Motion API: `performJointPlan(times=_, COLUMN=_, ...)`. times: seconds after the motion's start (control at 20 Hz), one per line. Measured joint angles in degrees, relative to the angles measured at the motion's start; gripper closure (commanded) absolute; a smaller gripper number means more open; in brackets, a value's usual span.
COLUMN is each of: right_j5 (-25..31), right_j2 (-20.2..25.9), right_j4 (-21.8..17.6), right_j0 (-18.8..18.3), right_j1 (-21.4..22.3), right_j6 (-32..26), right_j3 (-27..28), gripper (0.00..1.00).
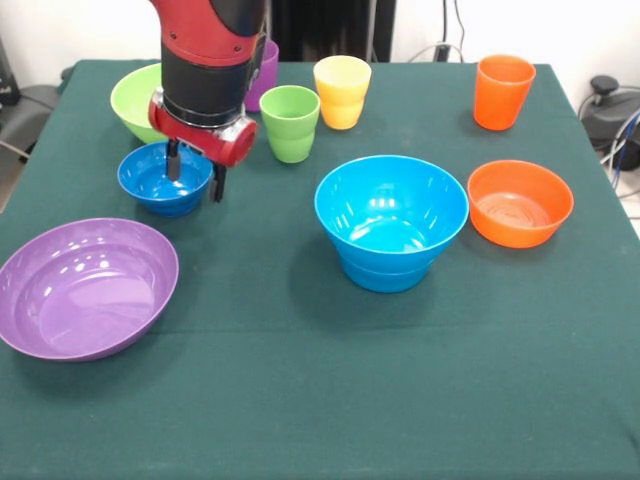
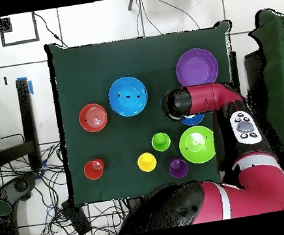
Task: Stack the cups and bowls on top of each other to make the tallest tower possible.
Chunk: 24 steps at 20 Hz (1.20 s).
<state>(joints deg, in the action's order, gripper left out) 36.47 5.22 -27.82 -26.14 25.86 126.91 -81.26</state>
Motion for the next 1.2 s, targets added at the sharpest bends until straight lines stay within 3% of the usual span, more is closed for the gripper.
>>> performJointPlan(times=1.2, right_j5=1.1, right_j2=-0.4, right_j4=-1.1, right_j0=0.0, right_j1=-5.2, right_j6=0.0, right_j3=2.5, gripper=0.00)
